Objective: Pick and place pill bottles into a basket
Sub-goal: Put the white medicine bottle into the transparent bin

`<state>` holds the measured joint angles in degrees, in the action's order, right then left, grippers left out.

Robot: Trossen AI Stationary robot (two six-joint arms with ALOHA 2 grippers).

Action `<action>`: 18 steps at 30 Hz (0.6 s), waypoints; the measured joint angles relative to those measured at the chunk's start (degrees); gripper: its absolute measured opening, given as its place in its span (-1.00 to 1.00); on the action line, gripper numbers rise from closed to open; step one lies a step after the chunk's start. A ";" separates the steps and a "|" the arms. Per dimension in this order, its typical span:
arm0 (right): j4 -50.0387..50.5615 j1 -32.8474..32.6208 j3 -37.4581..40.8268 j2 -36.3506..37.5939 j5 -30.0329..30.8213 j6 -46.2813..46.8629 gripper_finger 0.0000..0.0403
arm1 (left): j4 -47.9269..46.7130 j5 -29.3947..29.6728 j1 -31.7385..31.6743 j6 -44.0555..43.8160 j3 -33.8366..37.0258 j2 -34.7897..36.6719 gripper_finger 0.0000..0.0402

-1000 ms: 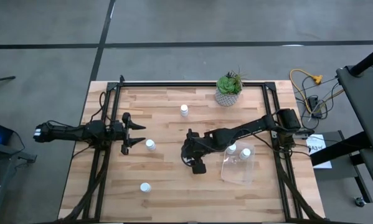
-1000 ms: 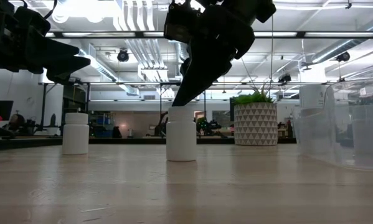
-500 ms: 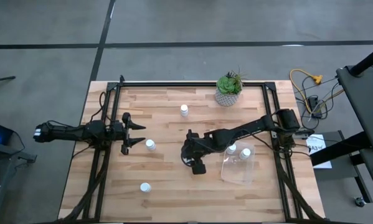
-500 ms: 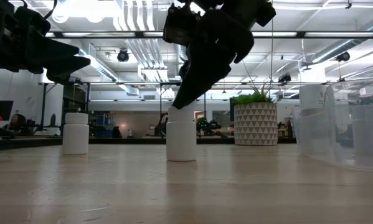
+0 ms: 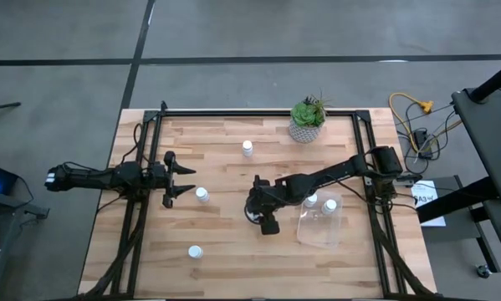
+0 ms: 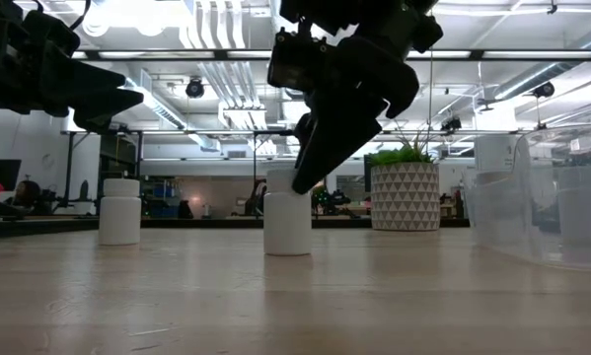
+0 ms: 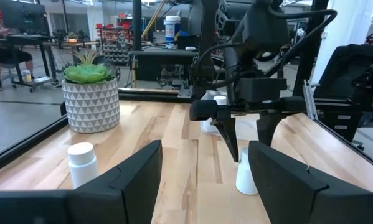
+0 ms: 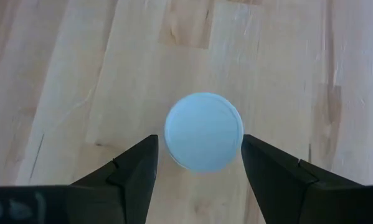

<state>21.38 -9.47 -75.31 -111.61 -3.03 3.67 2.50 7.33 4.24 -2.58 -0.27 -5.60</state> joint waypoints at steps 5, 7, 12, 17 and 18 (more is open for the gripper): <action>-1.78 0.00 -0.04 0.00 -0.01 0.30 0.09 | -0.01 0.00 0.00 0.01 0.00 -0.01 0.10; -2.60 0.00 -0.04 0.00 -0.02 0.45 0.09 | -0.02 0.00 0.01 0.01 0.00 -0.01 0.10; -2.88 0.00 -0.02 0.00 -0.45 0.43 0.09 | -0.02 -0.01 -0.01 0.01 0.00 -0.01 0.10; -2.88 0.00 -0.02 0.00 -0.46 0.40 -0.02 | 0.00 -0.02 0.00 0.01 0.00 -0.01 0.10; -2.88 0.00 -0.02 0.00 -0.46 0.40 -0.07 | -0.02 0.00 0.01 0.00 0.00 -0.01 0.10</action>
<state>18.50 -9.47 -75.33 -111.61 -3.49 4.08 2.48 7.33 4.25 -2.57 -0.27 -5.61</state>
